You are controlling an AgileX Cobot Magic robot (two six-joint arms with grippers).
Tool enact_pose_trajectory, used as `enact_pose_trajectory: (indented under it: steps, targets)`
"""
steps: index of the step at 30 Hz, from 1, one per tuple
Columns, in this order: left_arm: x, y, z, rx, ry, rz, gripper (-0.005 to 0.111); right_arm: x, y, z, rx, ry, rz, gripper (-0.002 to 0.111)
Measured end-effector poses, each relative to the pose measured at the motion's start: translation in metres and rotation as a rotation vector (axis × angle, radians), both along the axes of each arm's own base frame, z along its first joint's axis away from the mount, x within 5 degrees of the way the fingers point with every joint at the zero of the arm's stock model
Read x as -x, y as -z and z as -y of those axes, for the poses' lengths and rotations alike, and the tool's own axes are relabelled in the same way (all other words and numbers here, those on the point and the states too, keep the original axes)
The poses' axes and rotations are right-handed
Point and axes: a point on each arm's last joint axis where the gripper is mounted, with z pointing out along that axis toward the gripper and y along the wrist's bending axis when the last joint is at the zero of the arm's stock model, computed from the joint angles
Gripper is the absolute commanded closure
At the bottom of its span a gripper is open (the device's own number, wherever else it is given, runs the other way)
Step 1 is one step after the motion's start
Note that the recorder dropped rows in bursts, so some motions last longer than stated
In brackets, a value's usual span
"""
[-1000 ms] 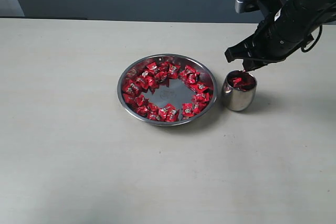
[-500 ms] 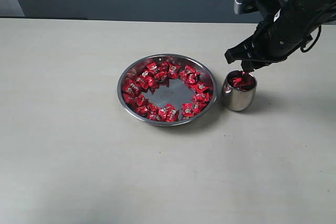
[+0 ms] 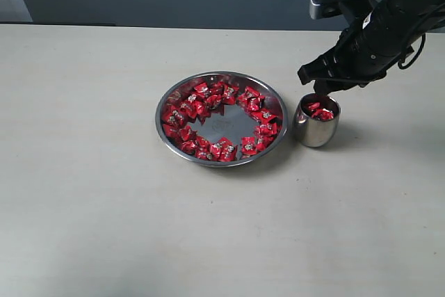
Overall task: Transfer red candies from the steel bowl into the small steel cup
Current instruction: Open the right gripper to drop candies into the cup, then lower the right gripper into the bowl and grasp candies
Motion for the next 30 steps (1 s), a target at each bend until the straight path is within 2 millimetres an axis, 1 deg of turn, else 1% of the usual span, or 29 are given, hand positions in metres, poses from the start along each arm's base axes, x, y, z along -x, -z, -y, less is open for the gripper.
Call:
enact_pose_trajectory:
  steps: [10,13,15,16,17,18,19,20,21,22,23,24,25,27,28,29,30]
  targets:
    - [0.000,0.000,0.000,0.000,0.000,0.000,0.106,-0.001,0.000,0.000,-0.004,0.000,0.013,0.056]
    - [0.000,0.000,0.000,0.000,0.000,0.000,0.106,-0.002,-0.001,-0.002,-0.034,0.015,0.016,0.056]
    - [0.000,0.000,0.000,0.000,0.000,0.000,0.106,-0.002,-0.002,-0.006,-0.099,0.049,0.019,0.056]
    - [0.000,0.000,0.000,0.000,0.000,0.000,0.106,-0.003,-0.004,-0.016,-0.183,0.072,0.025,0.056]
    - [0.000,0.000,0.000,0.000,0.000,0.000,0.106,-0.003,-0.007,-0.025,-0.230,0.055,0.055,0.056]
    - [0.000,0.000,0.000,0.000,0.000,0.000,0.106,-0.002,-0.008,-0.034,-0.250,0.030,0.076,0.056]
    - [0.000,0.000,0.000,0.000,0.000,0.000,0.106,-0.001,-0.011,-0.050,-0.268,-0.019,0.131,0.056]
    - [0.000,0.000,0.000,0.000,0.000,0.000,0.106,0.000,-0.012,-0.058,-0.272,-0.044,0.164,0.056]
    - [0.000,0.000,0.000,0.000,0.000,0.000,0.106,0.000,-0.011,-0.072,-0.278,-0.078,0.215,0.056]
    - [0.000,0.000,0.000,0.000,0.000,0.000,0.106,-0.001,-0.008,-0.079,-0.279,-0.089,0.238,0.056]
    - [0.000,0.000,0.000,0.000,0.000,0.000,0.106,-0.002,-0.002,-0.090,-0.280,-0.100,0.274,0.056]
    - [0.000,0.000,0.000,0.000,0.000,0.000,0.106,-0.004,0.002,-0.095,-0.280,-0.103,0.286,0.056]
    - [0.000,0.000,0.000,0.000,0.000,0.000,0.106,-0.008,0.012,-0.103,-0.274,-0.111,0.286,0.056]
    - [0.000,0.000,0.000,0.000,0.000,0.000,0.106,-0.016,0.024,-0.117,-0.278,-0.121,0.268,0.056]
    - [0.000,0.000,0.000,0.000,0.000,0.000,0.106,-0.021,0.036,-0.126,-0.283,-0.120,0.246,0.056]
    - [0.000,0.000,0.000,0.000,0.000,0.000,0.106,-0.024,0.038,-0.133,-0.292,-0.125,0.245,0.056]
    - [0.000,0.000,0.000,0.000,0.000,0.000,0.106,-0.028,0.047,-0.141,-0.293,-0.132,0.229,0.056]
